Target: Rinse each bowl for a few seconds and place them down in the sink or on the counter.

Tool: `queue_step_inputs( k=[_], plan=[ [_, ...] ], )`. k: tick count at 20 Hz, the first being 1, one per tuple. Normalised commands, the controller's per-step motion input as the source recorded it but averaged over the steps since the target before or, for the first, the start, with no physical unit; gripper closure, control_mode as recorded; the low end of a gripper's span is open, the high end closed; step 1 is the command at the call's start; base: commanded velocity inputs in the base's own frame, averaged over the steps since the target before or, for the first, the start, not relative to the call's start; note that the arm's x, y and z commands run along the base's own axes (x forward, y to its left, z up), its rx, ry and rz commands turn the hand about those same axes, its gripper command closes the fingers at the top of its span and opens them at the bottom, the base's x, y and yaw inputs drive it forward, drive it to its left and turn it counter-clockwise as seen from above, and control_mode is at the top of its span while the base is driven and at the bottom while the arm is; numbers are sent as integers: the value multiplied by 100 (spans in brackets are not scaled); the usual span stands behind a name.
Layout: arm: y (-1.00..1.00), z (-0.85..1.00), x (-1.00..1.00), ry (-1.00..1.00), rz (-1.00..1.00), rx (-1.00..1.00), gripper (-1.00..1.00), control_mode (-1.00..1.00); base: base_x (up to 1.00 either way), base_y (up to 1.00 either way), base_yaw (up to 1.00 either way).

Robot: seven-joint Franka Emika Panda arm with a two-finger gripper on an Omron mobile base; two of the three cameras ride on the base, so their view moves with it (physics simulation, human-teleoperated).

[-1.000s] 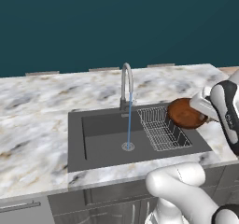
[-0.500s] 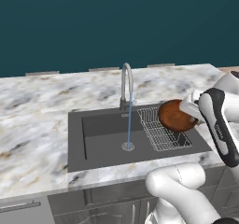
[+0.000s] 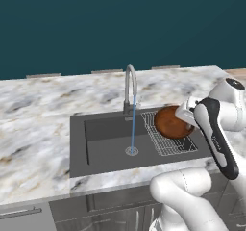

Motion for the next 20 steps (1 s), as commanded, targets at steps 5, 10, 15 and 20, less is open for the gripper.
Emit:
queue_step_inputs(
  k=[5,10,15,20],
  plan=[
    [19,-18,17,0,0,1,100,-100,0,0,0],
    [10,-18,24,0,0,2,100,-100,0,0,0],
    [4,-22,36,0,0,8,100,-100,0,0,0],
    [2,-18,42,0,0,8,100,-100,0,0,0]
  ],
)
